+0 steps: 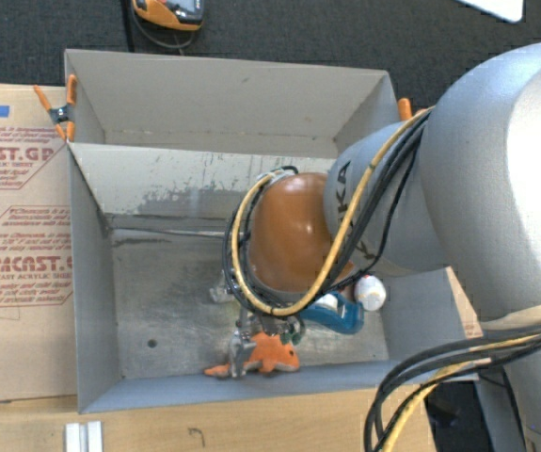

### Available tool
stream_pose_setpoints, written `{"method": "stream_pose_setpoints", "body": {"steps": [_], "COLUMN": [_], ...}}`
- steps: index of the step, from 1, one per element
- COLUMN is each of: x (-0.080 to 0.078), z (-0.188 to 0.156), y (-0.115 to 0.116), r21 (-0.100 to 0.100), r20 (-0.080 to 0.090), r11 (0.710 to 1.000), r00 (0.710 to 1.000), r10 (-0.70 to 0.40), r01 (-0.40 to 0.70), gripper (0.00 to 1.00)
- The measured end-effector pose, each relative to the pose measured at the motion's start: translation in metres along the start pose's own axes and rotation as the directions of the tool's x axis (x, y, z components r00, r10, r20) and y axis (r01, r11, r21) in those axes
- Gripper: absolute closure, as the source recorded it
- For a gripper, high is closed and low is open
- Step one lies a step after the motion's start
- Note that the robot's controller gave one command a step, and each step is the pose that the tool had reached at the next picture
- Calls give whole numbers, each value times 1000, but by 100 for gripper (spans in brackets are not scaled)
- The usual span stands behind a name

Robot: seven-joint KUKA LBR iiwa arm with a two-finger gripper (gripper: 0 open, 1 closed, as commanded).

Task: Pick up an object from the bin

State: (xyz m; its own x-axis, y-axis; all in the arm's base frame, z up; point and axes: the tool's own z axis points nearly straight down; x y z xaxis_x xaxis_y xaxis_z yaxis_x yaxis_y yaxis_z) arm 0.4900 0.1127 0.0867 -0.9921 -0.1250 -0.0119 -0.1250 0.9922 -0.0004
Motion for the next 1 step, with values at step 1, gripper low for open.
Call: {"method": "stream_pose_setpoints", "body": {"steps": [1], "x": [-5], "z": [-11], "y": [2], "r21": [-1], "r20": [-10], "r11": [999], "r00": [999], "r10": [-33], "r01": [33], "gripper": [0]}}
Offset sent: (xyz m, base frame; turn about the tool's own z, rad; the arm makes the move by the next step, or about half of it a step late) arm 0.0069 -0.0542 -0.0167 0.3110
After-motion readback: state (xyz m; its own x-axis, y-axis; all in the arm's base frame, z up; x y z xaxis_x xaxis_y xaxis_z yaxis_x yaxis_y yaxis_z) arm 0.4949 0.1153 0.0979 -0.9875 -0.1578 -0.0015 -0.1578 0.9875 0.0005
